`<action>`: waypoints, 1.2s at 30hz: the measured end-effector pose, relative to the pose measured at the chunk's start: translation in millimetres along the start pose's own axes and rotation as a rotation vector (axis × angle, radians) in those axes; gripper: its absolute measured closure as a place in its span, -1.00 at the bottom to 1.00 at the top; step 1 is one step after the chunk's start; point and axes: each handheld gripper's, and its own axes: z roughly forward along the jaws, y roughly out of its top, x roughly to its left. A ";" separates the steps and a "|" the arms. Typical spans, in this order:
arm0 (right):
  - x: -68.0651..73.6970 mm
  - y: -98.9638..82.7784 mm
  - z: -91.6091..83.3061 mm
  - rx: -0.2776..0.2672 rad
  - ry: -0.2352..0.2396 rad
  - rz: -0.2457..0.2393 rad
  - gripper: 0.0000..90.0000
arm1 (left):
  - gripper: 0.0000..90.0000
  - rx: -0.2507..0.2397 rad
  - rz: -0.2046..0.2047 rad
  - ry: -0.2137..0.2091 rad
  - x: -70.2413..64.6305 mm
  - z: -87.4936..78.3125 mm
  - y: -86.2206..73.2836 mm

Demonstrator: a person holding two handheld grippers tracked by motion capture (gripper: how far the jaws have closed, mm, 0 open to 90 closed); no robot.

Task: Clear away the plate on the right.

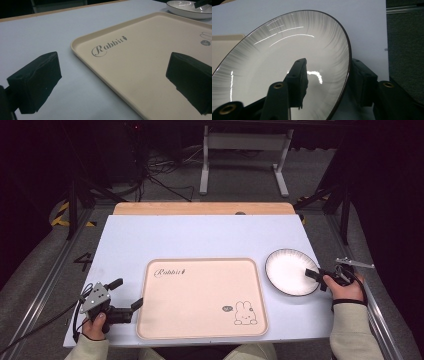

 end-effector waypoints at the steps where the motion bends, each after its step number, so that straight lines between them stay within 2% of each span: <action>1: 0.1 0.0 0.9 0.006 0.003 0.007 0.23 | -0.99 0.000 0.000 0.000 0.0 0.0 0.0; 3: 0.2 0.0 1.6 0.014 -0.002 0.007 0.26 | -0.99 0.000 -0.001 0.001 0.0 0.0 0.0; 4: -0.5 -0.3 2.0 0.005 0.002 0.051 0.28 | -0.99 0.000 -0.001 0.002 0.0 0.0 0.0; 5: -0.5 -0.3 2.0 0.005 0.002 0.051 0.28 | -0.99 0.000 -0.001 0.002 0.0 0.0 0.0; 9: -5.0 0.8 2.5 0.013 -0.009 0.091 0.58 | -0.99 0.001 -0.015 0.005 1.7 -0.1 0.0; 14: -5.8 2.5 2.6 0.018 -0.019 0.136 0.67 | -0.99 0.006 0.003 0.001 1.3 -0.1 0.4; 15: -6.3 2.7 2.1 0.019 -0.018 0.149 0.70 | -0.99 0.000 -0.017 0.004 1.3 0.1 0.0; 18: -6.4 3.2 1.2 0.018 -0.022 0.168 0.73 | -0.99 0.000 -0.007 0.000 1.3 0.1 0.1; 19: -6.1 3.3 1.0 0.014 -0.025 0.181 0.75 | -0.99 0.000 0.002 0.002 1.3 0.1 0.2; 20: -5.4 2.9 -0.1 -0.006 -0.027 0.214 0.80 | -0.99 0.001 0.001 0.000 1.7 -0.1 0.2; 22: -5.3 3.1 -1.0 -0.016 -0.021 0.225 0.82 | -0.99 -0.002 -0.007 0.002 1.3 -0.2 0.0; 23: -4.5 4.2 -3.2 -0.039 -0.012 0.239 0.85 | -0.99 -0.003 -0.005 0.002 1.1 -0.2 -0.1; 26: 1.6 7.9 -5.6 -0.064 -0.027 0.218 0.87 | -0.99 -0.002 -0.003 0.003 0.6 -0.1 -0.1; 30: 6.5 10.7 -7.5 -0.087 -0.033 0.220 0.89 | -0.99 -0.002 -0.005 0.003 0.4 0.0 -0.1; 36: 9.9 14.4 -8.6 -0.098 -0.029 0.260 0.90 | -0.99 0.000 -0.004 0.008 -0.3 -0.2 -0.1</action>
